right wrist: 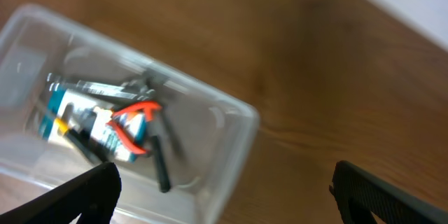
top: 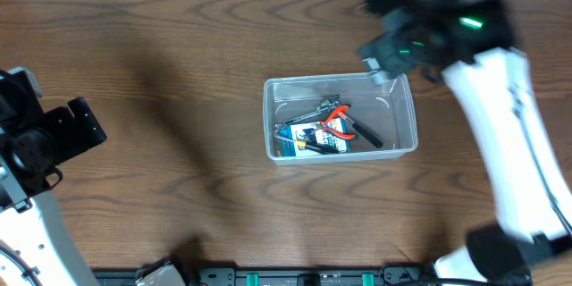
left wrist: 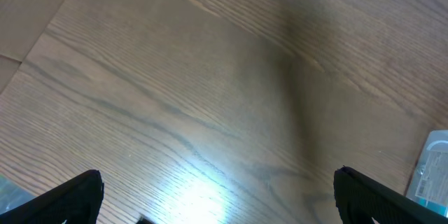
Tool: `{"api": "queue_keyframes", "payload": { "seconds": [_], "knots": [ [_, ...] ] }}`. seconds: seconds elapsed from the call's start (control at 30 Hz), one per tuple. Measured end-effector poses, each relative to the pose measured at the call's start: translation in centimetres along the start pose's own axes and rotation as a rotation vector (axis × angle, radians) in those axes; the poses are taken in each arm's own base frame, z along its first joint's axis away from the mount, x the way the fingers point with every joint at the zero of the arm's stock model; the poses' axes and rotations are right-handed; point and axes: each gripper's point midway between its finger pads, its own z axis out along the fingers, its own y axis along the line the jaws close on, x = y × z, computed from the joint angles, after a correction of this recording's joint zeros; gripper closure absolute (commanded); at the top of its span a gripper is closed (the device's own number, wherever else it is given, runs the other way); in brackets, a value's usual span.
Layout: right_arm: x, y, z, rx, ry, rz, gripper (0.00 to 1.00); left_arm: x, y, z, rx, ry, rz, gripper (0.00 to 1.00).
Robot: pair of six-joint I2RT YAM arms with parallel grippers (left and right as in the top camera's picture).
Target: Pack container
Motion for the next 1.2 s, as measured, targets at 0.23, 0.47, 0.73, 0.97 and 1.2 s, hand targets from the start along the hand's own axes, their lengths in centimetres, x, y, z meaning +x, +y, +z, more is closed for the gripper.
{"api": "queue_keyframes", "payload": {
  "seconds": [0.23, 0.47, 0.73, 0.97, 1.2],
  "knots": [
    [3.1, -5.4, -12.9, 0.177, -0.253, 0.223, 0.01, 0.0, 0.0, 0.0, 0.000, 0.000, 0.000, 0.02],
    [8.9, -6.6, -20.6, 0.320, -0.365, 0.393, 0.01, 0.0, 0.0, 0.0, 0.000, 0.000, 0.000, 0.02],
    [16.7, -5.6, -24.6, 0.380, -0.499, 0.548, 0.01, 0.0, 0.0, 0.0, 0.000, 0.000, 0.000, 0.02],
    [21.2, -5.0, -24.1, 0.404, -0.661, 0.684, 0.01, 0.0, 0.0, 0.0, 0.000, 0.000, 0.000, 0.02],
    [20.2, -3.4, -23.5, 0.297, -0.886, 0.658, 0.01, 0.0, 0.0, 0.0, 0.000, 0.000, 0.000, 0.02]
  ]
}}
